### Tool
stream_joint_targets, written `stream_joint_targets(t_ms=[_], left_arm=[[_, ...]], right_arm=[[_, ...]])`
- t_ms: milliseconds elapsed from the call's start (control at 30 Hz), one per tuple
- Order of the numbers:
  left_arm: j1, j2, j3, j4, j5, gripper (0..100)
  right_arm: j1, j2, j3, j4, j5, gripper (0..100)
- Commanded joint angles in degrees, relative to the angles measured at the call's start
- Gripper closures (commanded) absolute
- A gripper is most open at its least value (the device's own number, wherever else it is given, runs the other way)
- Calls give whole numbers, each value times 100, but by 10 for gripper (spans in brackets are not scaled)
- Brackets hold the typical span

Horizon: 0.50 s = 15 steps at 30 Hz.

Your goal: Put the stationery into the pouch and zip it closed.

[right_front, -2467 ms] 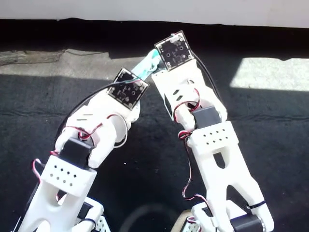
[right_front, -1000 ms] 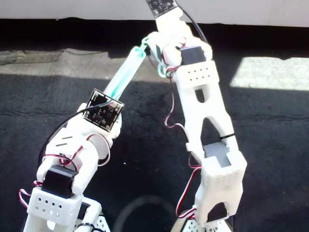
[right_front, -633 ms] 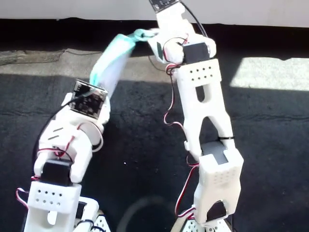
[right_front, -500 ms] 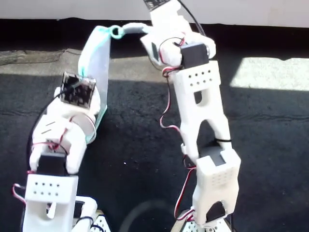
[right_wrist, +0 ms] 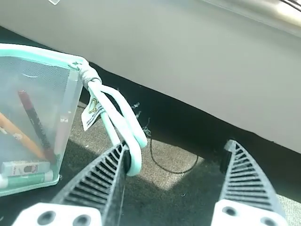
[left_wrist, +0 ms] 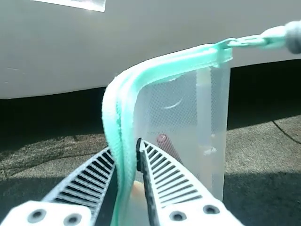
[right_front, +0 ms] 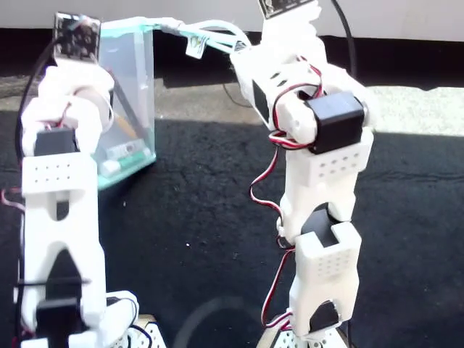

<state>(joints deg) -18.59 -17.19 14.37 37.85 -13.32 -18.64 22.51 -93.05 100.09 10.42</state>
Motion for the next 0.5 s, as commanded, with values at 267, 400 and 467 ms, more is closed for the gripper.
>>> stream_joint_targets(t_ms=[267,400,467], left_arm=[[92,268,-1218,747,-44,990],[567,268,-743,765,-18,990],[760,268,-382,756,-18,990]], right_arm=[[-620,-31,347,75,-70,721],[-1015,110,1191,-224,-448,718],[-998,330,1552,-611,-949,717]])
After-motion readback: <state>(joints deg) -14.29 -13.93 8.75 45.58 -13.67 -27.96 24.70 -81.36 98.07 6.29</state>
